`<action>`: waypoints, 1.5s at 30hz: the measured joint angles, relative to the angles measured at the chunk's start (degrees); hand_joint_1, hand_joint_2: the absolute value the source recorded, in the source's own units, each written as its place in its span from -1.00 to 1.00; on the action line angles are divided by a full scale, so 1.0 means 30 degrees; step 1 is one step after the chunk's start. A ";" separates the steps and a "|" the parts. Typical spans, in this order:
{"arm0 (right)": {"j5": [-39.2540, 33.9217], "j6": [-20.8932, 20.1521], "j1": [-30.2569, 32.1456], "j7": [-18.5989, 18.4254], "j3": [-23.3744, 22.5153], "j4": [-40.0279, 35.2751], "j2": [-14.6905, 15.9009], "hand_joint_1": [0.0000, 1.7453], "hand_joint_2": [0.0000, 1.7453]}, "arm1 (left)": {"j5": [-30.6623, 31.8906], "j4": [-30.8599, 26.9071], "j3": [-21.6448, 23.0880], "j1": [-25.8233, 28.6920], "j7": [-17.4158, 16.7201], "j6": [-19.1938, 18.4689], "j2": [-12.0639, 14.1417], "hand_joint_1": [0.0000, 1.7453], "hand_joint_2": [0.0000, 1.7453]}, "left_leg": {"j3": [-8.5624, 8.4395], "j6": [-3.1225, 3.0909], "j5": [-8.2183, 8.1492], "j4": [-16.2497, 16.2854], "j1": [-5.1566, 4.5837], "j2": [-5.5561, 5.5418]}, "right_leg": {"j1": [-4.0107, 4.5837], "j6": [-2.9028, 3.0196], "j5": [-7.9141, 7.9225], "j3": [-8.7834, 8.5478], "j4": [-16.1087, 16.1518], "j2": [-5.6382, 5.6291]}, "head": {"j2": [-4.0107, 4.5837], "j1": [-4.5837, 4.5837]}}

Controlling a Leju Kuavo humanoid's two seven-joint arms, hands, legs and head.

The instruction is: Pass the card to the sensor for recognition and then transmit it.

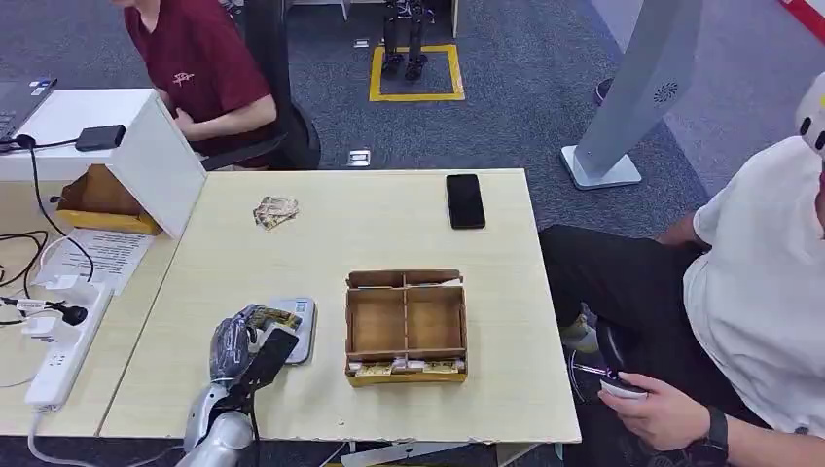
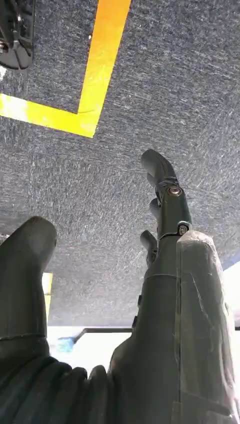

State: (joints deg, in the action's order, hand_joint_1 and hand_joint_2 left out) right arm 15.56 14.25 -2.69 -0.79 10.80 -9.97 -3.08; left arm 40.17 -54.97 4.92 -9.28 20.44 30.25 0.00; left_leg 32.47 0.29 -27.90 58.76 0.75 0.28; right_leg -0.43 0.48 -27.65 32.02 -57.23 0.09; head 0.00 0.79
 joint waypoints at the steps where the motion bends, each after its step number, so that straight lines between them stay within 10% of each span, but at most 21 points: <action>1: 0.0022 0.0000 0.0000 0.0000 -0.0029 0.0000 0.0000 -1.00 1.00 | 0.0066 0.0059 0.0000 -0.0020 -0.0037 0.0051 0.0000 1.00 1.00 | 0.0000 0.0000 0.0000 0.0000 0.0000 0.0000 | 0.0000 0.0000 0.0000 0.0000 0.0000 0.0000 | 0.0000 0.0000; 32: 0.0401 0.0000 -0.0011 -0.0007 -0.0197 0.0000 -0.0058 -1.00 1.00 | 0.1559 0.2033 0.0131 -0.0757 -0.0954 0.1115 -0.0146 1.00 1.00 | -0.0018 0.0000 0.0000 0.0000 -0.0001 -0.0004 | -0.0001 0.0000 0.0000 -0.0024 0.0000 0.0004 | 0.0000 0.0000; 45: 0.0794 -0.0029 -0.0021 0.0102 -0.0226 0.0000 -0.0058 -1.00 1.00 | -0.8643 -0.0460 -0.1349 0.0065 0.1720 -0.6353 -0.0517 1.00 1.00 | -0.0032 -0.0011 0.0010 0.0000 -0.0001 -0.0022 | 0.0000 -0.0002 0.0000 -0.0046 0.0000 0.0034 | 0.0000 0.0000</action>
State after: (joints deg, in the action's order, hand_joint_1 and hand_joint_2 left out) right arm 17.94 14.16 -2.75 -0.48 10.12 -9.97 -3.26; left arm 14.24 -56.35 0.87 -9.08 25.60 11.19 -1.55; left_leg 32.37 0.26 -27.87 58.76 0.75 0.21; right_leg -0.43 0.47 -27.65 31.88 -57.23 0.20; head 0.00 0.79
